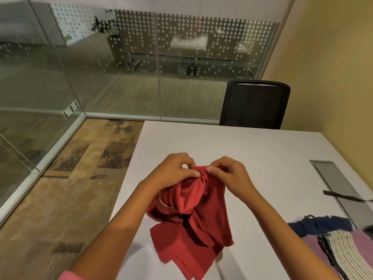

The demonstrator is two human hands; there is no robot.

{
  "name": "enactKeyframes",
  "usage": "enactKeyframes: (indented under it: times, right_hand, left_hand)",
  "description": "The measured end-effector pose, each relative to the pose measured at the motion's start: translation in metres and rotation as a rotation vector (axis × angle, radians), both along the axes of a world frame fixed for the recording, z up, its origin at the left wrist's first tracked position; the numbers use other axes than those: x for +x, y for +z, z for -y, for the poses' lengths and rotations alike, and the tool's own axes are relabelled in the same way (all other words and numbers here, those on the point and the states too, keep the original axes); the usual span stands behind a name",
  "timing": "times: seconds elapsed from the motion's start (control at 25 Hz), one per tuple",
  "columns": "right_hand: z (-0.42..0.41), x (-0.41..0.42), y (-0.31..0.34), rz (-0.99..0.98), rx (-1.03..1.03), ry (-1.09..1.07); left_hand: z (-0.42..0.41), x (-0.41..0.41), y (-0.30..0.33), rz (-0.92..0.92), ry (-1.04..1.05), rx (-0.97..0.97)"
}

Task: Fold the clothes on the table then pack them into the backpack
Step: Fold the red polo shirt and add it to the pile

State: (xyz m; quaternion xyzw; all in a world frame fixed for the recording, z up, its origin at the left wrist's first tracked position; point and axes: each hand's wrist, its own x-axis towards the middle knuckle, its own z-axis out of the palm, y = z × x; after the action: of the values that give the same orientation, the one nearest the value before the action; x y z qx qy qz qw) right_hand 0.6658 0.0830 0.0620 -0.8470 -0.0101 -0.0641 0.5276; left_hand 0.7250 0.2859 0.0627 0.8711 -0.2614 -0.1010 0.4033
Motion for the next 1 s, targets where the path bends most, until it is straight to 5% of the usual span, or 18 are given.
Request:
enactKeyframes:
  times: [0.28, 0.44, 0.68, 0.84, 1.0]
  right_hand:
    - [0.019, -0.004, 0.026, 0.098, -0.080, -0.035]
    - [0.038, -0.003, 0.035, 0.094, -0.100, -0.071]
    - [0.097, -0.012, 0.031, 0.161, -0.467, -0.291]
    - [0.125, -0.007, 0.019, 0.027, -0.756, -0.355]
    - [0.140, -0.016, 0.000, -0.186, -0.782, -0.361]
  left_hand:
    - [0.026, 0.011, 0.041, 0.276, 0.040, -0.160]
    - [0.016, 0.034, 0.080, 0.542, 0.233, -0.240]
    - [-0.037, 0.058, 0.138, 0.740, 0.436, -0.238]
    - [-0.046, 0.059, 0.146, 0.771, 0.476, -0.261]
    - [-0.058, 0.060, 0.149, 0.732, 0.539, -0.281]
